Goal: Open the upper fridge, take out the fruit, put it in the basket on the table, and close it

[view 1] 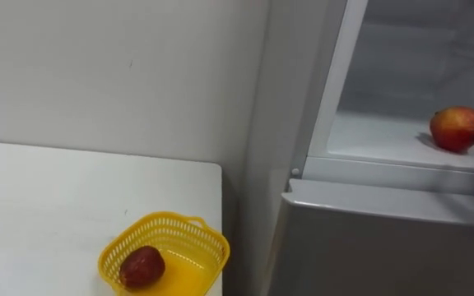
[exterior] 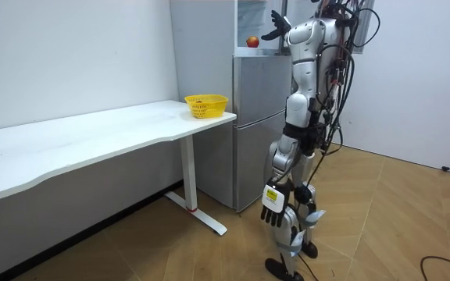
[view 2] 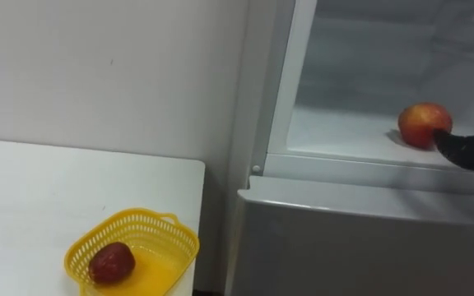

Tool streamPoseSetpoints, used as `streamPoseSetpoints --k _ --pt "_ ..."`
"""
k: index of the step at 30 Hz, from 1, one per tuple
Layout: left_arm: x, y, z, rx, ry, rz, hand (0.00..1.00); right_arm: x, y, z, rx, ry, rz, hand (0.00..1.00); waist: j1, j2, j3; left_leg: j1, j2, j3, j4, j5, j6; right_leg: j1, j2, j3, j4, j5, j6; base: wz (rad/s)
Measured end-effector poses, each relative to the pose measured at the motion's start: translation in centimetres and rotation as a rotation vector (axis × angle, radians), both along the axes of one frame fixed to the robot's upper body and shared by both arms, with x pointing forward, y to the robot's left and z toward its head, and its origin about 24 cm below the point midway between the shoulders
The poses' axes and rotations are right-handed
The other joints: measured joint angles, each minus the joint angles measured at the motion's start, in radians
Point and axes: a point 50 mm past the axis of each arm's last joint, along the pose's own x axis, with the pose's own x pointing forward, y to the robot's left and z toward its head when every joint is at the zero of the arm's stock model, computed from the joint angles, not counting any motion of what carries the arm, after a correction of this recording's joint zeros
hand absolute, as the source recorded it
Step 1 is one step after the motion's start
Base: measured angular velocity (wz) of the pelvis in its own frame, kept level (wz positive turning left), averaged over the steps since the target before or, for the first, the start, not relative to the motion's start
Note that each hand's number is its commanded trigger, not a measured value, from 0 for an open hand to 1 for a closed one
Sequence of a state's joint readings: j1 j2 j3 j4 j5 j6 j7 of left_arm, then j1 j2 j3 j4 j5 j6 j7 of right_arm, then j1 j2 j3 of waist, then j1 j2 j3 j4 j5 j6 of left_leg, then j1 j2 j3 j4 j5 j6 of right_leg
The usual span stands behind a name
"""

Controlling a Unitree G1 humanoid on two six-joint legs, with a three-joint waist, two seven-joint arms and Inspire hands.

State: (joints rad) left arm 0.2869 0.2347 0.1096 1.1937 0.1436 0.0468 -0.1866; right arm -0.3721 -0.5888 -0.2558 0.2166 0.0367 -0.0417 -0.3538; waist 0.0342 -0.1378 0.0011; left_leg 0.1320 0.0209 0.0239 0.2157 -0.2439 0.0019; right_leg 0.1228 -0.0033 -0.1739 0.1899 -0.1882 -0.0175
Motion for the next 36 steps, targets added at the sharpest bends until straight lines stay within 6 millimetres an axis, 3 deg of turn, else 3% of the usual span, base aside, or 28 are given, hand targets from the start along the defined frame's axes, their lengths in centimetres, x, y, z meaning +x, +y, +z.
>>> streamPoseSetpoints --k 5,6,10,21,29,36 --pt "0.1 0.1 0.1 0.006 -0.001 -0.001 0.0 0.3 -0.5 -0.4 0.016 0.03 -0.016 0.0 -0.006 0.004 -0.0016 -0.01 -0.003 -0.01 0.006 0.0 0.0 -0.003 -0.004 -0.02 -0.003 0.0 0.0 0.1" --pt "0.1 0.1 0.1 0.007 -0.002 -0.002 0.0 0.4 -0.6 -0.3 0.019 0.033 -0.019 0.0 -0.006 0.008 -0.0061 -0.017 -0.003 -0.012 0.006 0.0 0.0 -0.004 -0.005 -0.022 -0.002 0.0 0.0 0.05" --pt "-0.2 0.3 0.2 0.012 0.003 -0.001 0.0 1.2 -0.9 0.2 0.067 0.021 -0.023 0.0 -0.007 0.023 -0.0103 -0.017 -0.003 -0.013 0.007 0.0 0.0 -0.001 -0.005 -0.023 -0.001 0.0 0.0 0.01" --pt "-0.6 0.5 0.3 0.025 0.015 0.003 0.0 2.1 -1.2 -0.6 0.235 0.046 0.067 0.0 0.0 0.033 -0.0012 -0.017 -0.005 -0.028 0.007 0.0 0.0 0.006 -0.009 -0.049 -0.003 0.0 0.0 0.04" --pt "-0.5 0.6 0.4 0.031 0.004 0.004 0.0 2.8 -1.2 -1.0 0.232 0.1 0.08 0.0 0.009 0.03 -0.0007 -0.019 -0.01 -0.032 0.007 0.0 0.0 0.007 -0.013 -0.054 -0.005 -0.003 0.002 0.01" --pt "-0.5 0.7 0.4 0.034 0.003 0.004 0.0 2.8 -1.6 -0.9 0.237 0.104 0.071 0.0 0.022 0.02 -0.0058 -0.017 -0.013 -0.054 0.007 0.001 0.001 0.012 -0.014 -0.067 -0.006 -0.005 0.005 0.07"
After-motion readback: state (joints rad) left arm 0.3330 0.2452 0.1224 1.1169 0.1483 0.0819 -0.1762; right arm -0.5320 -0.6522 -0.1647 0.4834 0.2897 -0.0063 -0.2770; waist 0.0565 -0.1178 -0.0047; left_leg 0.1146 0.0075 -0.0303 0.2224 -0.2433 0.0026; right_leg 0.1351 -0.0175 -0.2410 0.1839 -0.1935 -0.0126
